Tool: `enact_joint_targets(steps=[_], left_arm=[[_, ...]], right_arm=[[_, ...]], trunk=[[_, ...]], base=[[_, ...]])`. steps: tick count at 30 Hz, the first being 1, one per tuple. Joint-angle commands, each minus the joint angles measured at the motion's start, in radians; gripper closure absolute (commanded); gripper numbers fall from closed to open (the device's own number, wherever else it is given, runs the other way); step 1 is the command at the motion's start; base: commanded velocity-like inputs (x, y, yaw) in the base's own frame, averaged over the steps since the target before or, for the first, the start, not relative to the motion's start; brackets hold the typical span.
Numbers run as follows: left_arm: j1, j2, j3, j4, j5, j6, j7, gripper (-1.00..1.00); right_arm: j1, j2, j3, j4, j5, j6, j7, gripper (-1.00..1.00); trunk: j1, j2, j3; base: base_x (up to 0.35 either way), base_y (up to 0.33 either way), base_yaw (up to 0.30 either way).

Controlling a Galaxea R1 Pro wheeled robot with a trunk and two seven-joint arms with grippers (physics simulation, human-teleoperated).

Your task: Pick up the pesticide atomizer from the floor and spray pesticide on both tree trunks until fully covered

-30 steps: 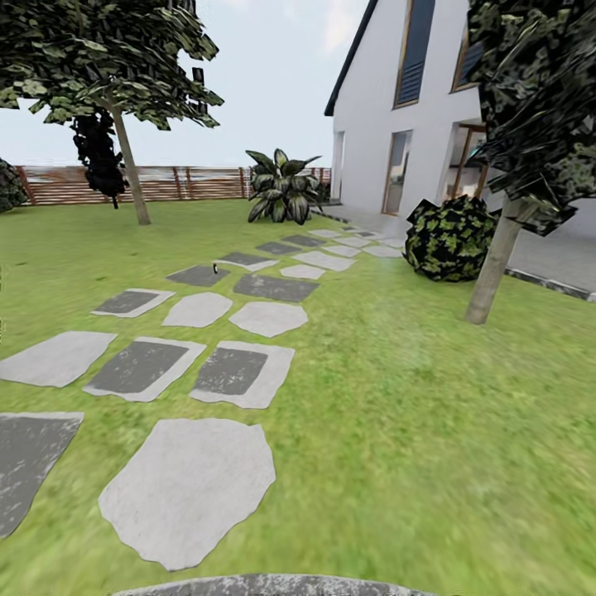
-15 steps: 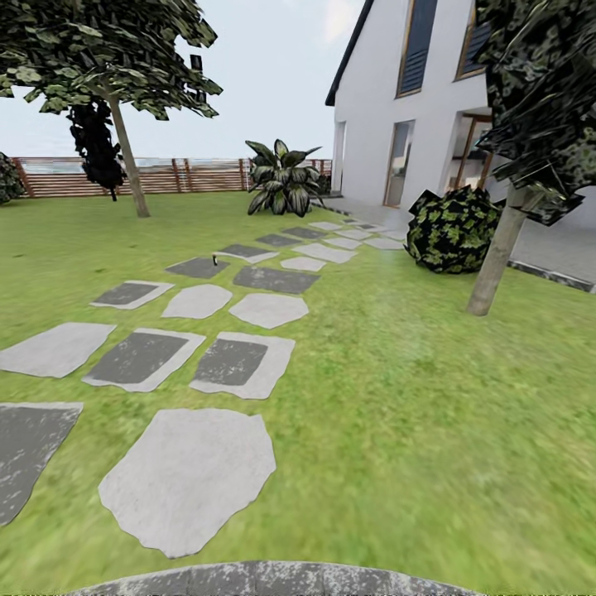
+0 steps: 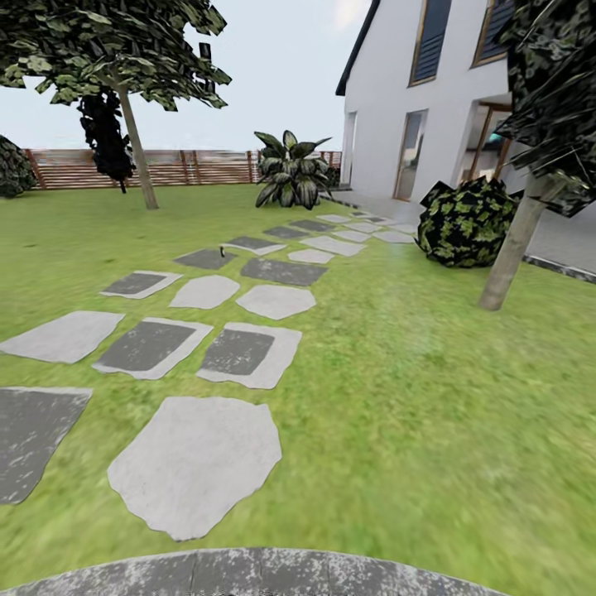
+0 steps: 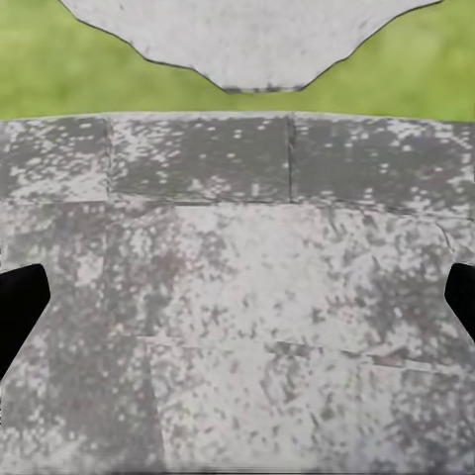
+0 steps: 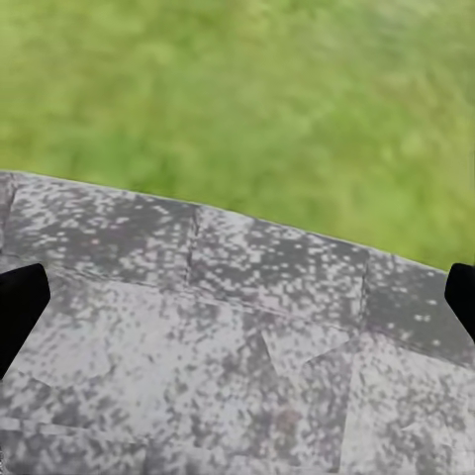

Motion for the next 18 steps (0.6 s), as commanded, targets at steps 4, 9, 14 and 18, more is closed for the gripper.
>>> enact_joint_targets(steps=[4, 9, 14, 18], left_arm=[[0.0, 0.0, 0.0, 0.0, 0.0, 0.0, 0.0, -1.0], [0.0, 0.0, 0.0, 0.0, 0.0, 0.0, 0.0, -1.0], [0.0, 0.0, 0.0, 0.0, 0.0, 0.0, 0.0, -1.0], [0.0, 0.0, 0.0, 0.0, 0.0, 0.0, 0.0, -1.0]], right_arm=[[0.0, 0.0, 0.0, 0.0, 0.0, 0.0, 0.0, -1.0], [-0.001, 0.0, 0.0, 0.0, 0.0, 0.0, 0.0, -1.0], [-0.001, 0.0, 0.001, 0.0, 0.0, 0.0, 0.0, -1.0], [-0.001, 0.0, 0.001, 0.0, 0.0, 0.0, 0.0, -1.0]], trunk=[[0.015, -0.028, -0.017], [0.035, -0.063, -0.036], [0.054, -0.098, -0.055], [0.069, -0.126, -0.07]], base=[[0.0, 0.0, 0.174], [0.0, 0.0, 0.177], [0.0, 0.0, 0.177], [0.0, 0.0, 0.177]])
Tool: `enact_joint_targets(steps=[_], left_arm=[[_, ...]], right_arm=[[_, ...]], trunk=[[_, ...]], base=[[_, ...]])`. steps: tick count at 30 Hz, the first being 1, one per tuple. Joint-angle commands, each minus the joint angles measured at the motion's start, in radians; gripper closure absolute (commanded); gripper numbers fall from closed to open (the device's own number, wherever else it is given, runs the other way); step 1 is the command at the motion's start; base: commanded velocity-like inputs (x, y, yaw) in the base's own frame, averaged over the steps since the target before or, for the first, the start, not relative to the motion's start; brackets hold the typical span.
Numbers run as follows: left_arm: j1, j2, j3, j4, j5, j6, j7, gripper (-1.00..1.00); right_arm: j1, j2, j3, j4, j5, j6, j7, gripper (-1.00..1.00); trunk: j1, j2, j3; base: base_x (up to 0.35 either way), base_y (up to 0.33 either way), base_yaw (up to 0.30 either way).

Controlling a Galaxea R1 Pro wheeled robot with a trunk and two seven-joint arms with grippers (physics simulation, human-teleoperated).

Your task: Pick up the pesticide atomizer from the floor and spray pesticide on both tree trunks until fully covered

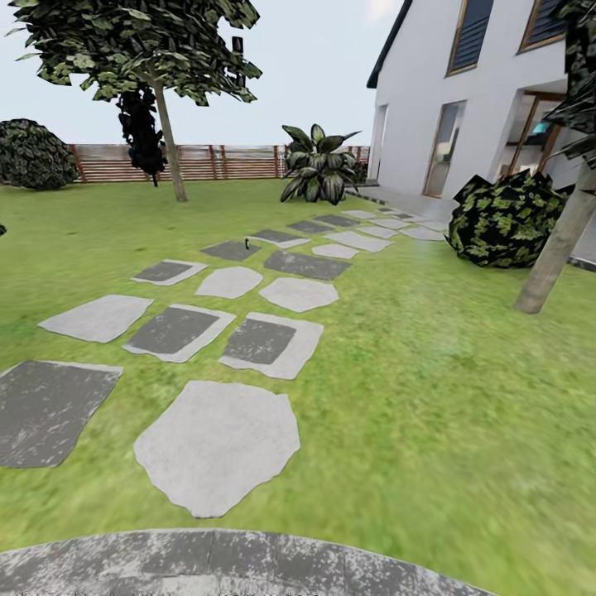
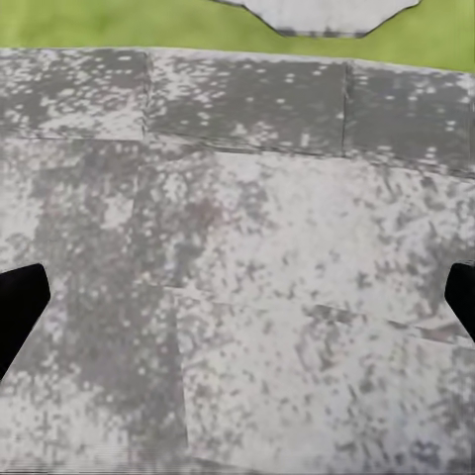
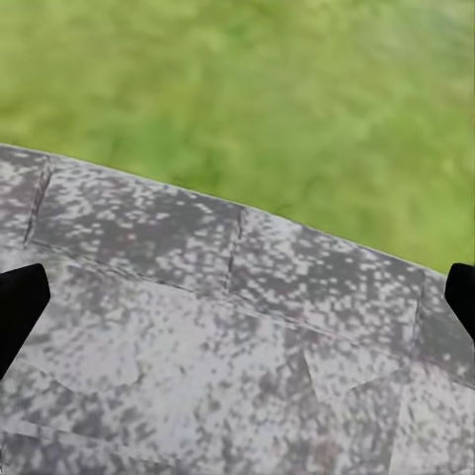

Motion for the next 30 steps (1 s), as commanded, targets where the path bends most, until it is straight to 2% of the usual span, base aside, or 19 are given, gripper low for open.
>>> enact_joint_targets(steps=[1, 9, 30], left_arm=[[0.0, 0.0, 0.0, 0.0, 0.0, 0.0, 0.0, -1.0], [0.0, 0.0, 0.0, 0.0, 0.0, 0.0, 0.0, -1.0], [0.0, -0.001, -0.001, -0.001, -0.002, -0.001, 0.0, -1.0]], right_arm=[[0.0, 0.0, 0.0, 0.0, 0.0, 0.0, 0.0, -1.0], [0.0, -0.001, 0.0, 0.0, 0.0, 0.0, 0.0, -1.0], [0.0, 0.0, 0.0, 0.0, 0.0, 0.0, 0.0, -1.0]], trunk=[[0.004, -0.007, -0.004], [0.035, -0.063, -0.03], [0.115, -0.21, -0.096]], base=[[0.0, 0.0, 0.177], [0.0, 0.0, 0.117], [0.0, 0.0, 0.003]])
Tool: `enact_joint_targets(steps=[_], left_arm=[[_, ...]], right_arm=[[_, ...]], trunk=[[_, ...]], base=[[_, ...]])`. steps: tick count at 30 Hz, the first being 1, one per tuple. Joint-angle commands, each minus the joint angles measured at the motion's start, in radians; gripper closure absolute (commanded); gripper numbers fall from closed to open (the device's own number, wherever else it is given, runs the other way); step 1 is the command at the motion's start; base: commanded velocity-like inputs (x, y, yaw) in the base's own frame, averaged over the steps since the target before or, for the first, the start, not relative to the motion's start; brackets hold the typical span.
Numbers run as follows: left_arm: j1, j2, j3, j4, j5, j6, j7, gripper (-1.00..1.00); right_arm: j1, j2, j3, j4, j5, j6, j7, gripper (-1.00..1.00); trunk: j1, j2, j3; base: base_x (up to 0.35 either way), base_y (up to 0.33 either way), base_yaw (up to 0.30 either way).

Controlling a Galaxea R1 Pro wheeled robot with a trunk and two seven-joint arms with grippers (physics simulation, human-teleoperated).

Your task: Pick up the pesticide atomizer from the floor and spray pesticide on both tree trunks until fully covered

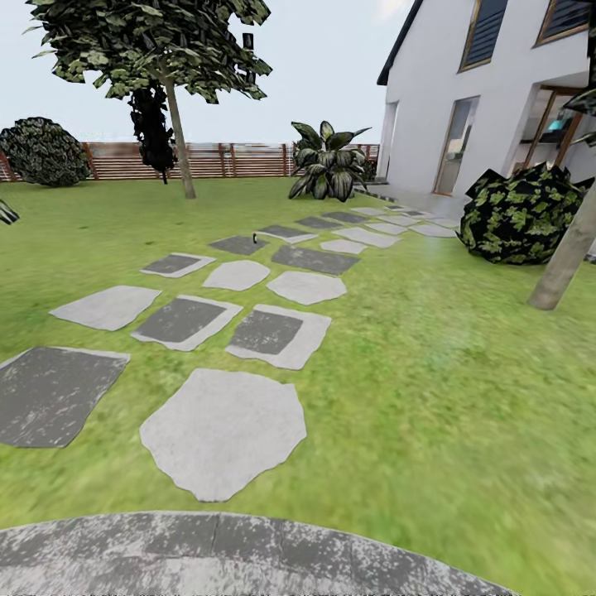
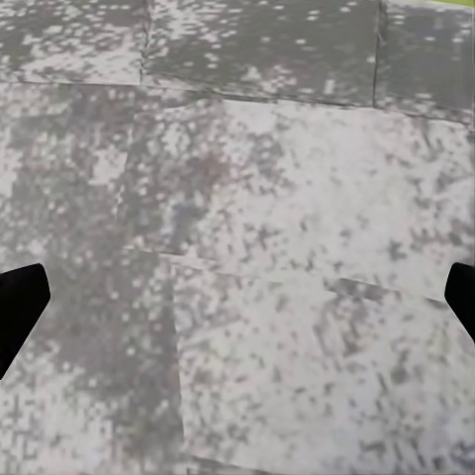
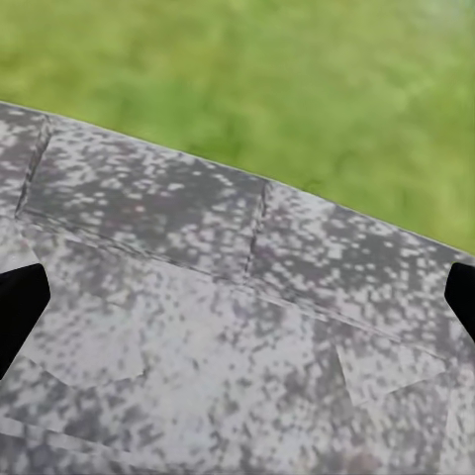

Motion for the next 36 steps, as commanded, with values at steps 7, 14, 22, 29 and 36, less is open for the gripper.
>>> enact_joint_targets(steps=[7, 14, 22, 29, 36], left_arm=[[0.0, 0.003, 0.001, 0.001, 0.003, 0.0, 0.0, -1.0], [0.0, 0.004, 0.001, 0.001, 0.005, 0.0, 0.0, -1.0], [-0.001, 0.005, 0.001, 0.001, 0.005, 0.0, 0.0, -1.0], [-0.002, 0.007, 0.001, 0.001, 0.006, 0.0, 0.0, -1.0], [-0.002, 0.01, 0.001, 0.001, 0.006, 0.0, 0.0, -1.0]], right_arm=[[0.0, 0.0, 0.001, 0.001, 0.002, 0.0, 0.0, -1.0], [0.001, 0.0, 0.0, 0.002, 0.003, 0.002, 0.0, -1.0], [0.0, 0.0, 0.0, 0.002, 0.003, 0.002, 0.001, -1.0], [0.0, 0.0, 0.001, 0.003, 0.003, 0.002, 0.002, -1.0], [0.0, 0.0, 0.003, 0.002, 0.003, 0.002, 0.002, -1.0]], trunk=[[0.008, -0.014, -0.006], [0.008, -0.014, -0.006], [0.008, -0.014, -0.006], [0.008, -0.014, -0.006], [0.008, -0.014, -0.006]], base=[[0.009, 0.0, 0.0], [0.269, 0.051, 0.0], [0.335, 0.115, 0.0], [0.336, 0.12, 0.0], [0.336, 0.131, 0.0]])
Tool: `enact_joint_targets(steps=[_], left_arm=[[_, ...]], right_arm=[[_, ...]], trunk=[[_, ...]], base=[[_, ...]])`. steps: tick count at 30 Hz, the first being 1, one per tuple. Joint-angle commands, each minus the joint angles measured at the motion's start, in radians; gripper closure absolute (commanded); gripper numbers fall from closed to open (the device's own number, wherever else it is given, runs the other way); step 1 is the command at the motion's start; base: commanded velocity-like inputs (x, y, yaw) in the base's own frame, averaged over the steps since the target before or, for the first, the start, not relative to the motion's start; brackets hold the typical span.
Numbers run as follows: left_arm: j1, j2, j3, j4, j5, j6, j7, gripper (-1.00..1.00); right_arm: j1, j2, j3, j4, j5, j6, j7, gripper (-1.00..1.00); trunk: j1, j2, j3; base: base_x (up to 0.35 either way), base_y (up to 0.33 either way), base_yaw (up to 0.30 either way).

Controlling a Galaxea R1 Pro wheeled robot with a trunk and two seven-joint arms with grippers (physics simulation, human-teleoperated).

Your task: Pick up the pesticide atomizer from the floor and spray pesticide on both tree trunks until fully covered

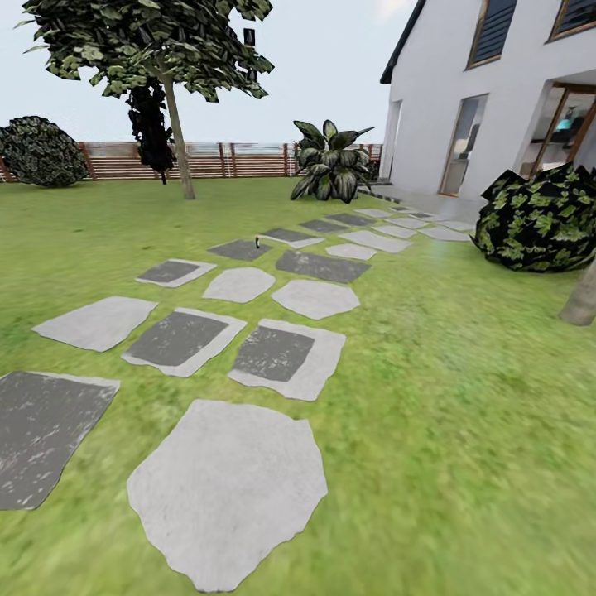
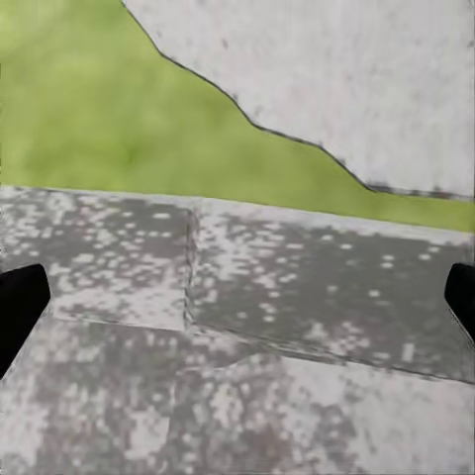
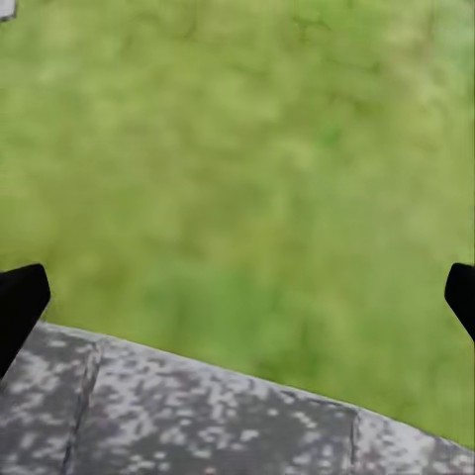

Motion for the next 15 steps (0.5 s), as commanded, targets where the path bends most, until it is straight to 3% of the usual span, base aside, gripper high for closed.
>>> enact_joint_targets(steps=[1, 15], left_arm=[[0.0, 0.0, 0.0, 0.0, 0.0, 0.0, -0.001, -1.0], [-0.001, 0.002, 0.0, 0.0, -0.001, 0.001, -0.002, -1.0]], right_arm=[[0.0, 0.0, 0.002, 0.0, 0.0, 0.0, 0.0, -1.0], [0.0, 0.0, 0.002, -0.001, -0.001, 0.0, 0.0, -1.0]], trunk=[[0.0, 0.0, 0.0], [0.0, 0.0, 0.0]], base=[[0.336, 0.13, 0.0], [0.336, 0.036, 0.0]])
